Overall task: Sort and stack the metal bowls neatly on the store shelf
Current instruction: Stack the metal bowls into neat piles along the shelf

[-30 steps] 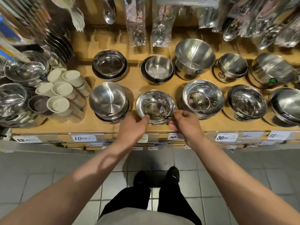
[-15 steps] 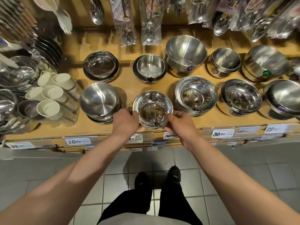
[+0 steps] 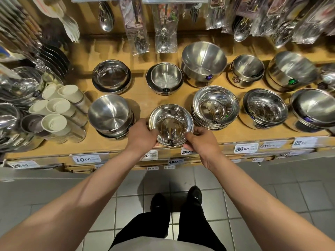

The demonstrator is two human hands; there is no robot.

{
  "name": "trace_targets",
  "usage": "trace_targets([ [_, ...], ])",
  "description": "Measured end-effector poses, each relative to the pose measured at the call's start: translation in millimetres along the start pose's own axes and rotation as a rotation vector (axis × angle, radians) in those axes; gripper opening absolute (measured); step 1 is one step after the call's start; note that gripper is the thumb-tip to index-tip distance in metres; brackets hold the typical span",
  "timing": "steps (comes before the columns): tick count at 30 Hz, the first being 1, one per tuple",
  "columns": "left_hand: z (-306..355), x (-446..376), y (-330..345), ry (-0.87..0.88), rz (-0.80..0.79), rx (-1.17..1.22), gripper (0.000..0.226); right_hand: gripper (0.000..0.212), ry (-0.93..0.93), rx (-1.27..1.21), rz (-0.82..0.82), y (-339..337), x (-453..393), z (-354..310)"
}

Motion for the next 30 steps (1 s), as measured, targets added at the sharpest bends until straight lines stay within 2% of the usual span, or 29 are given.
trace_targets([
  [6, 12, 6, -9, -0.04, -0.019, 0.049, 0.017, 0.012, -0.018, -0.014, 0.021, -12, 18, -15],
  [9, 24, 13, -11, -0.095, -0.053, 0.125, 0.008, 0.009, -0.04, -0.021, 0.022, -20, 28, -32],
  [14, 39, 23, -26, -0.171, -0.042, 0.161, 0.024, 0.009, -0.113, 0.021, -0.007, -27, 47, -61],
  [19, 73, 39, -30, -0.171, -0.079, 0.235, 0.032, 0.013, -0.143, -0.013, -0.042, -37, 48, -81],
  [26, 118, 46, 10, -0.16, 0.004, 0.337, 0.01, 0.008, -0.177, 0.088, -0.019, -86, 13, -111],
  [30, 131, 40, 40, -0.199, 0.007, 0.355, 0.019, 0.005, -0.185, 0.139, -0.026, -104, -15, -125],
])
Point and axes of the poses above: each hand's wrist, its own x-axis away from the middle knuckle, its own y-axis out of the palm, z = x × y, the point moved 10 cm from there along -x, towards the middle knuckle, and after that the axes turned 11 degrees about z, right-handed, at the moved point
